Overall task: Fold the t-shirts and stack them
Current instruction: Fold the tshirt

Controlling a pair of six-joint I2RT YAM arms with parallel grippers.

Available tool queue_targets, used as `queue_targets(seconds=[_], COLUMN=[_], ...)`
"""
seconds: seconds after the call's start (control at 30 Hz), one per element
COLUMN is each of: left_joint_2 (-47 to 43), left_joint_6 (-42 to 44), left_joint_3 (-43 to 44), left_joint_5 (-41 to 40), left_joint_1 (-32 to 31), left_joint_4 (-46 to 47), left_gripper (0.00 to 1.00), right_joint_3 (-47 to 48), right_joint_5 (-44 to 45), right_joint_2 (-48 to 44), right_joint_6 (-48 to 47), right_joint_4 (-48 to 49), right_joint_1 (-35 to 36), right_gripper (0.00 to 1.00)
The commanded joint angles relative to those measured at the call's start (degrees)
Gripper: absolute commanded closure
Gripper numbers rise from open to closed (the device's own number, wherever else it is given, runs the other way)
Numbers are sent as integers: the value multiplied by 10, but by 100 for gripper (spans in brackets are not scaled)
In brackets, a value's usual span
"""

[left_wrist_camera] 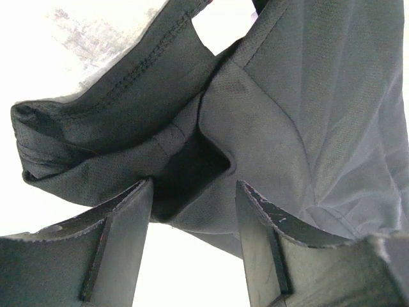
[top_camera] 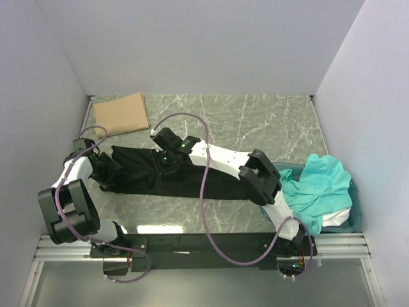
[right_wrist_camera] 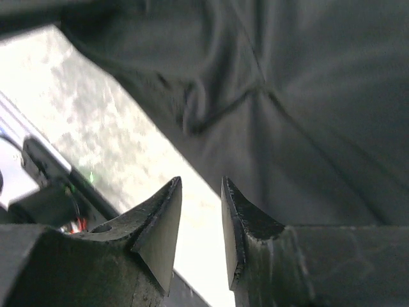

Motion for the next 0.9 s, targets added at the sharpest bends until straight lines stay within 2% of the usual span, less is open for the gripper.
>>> queue_targets(seconds=[0.0, 0.27, 0.87], left_joint_2=[2, 6, 10], left_joint_6=[24, 28, 34], left_joint_3=[19, 17, 9], left_joint_5=[23, 53, 52], left_joint_1=[10, 15, 16], left_joint_4=[10, 10, 8], left_gripper=[41, 43, 56], right_joint_3=[47, 106, 136], right_joint_5=[24, 56, 106], right_joint_2=[23, 84, 135], right_joint_6=[22, 19, 0], right_joint_4=[51, 34, 1], right_joint_1=[15, 42, 56], right_gripper=[60, 57, 57])
